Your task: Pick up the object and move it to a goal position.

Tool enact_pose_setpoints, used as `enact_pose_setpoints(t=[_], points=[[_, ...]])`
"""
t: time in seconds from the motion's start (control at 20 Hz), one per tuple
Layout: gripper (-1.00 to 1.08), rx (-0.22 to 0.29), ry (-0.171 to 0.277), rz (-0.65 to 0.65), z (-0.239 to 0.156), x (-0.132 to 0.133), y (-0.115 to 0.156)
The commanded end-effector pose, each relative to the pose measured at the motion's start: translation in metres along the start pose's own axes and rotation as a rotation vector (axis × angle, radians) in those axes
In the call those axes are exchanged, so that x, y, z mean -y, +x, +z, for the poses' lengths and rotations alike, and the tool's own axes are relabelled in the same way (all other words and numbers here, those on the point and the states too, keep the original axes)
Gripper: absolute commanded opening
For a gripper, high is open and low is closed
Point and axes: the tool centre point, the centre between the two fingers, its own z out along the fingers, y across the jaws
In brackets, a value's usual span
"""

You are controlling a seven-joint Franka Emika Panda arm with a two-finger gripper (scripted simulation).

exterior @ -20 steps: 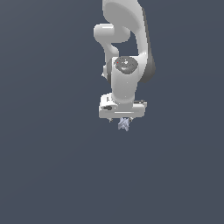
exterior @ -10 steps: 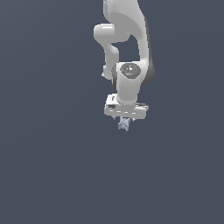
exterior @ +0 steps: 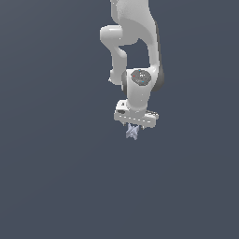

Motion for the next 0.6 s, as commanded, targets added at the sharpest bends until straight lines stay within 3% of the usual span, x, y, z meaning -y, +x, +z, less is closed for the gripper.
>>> enact_pose_setpoints(t=[0.0, 0.55], points=[[1.00, -0.001, 0.000, 0.012, 0.002, 0.000, -0.002], [1.00, -0.001, 0.000, 0.012, 0.023, 0.000, -0.003]])
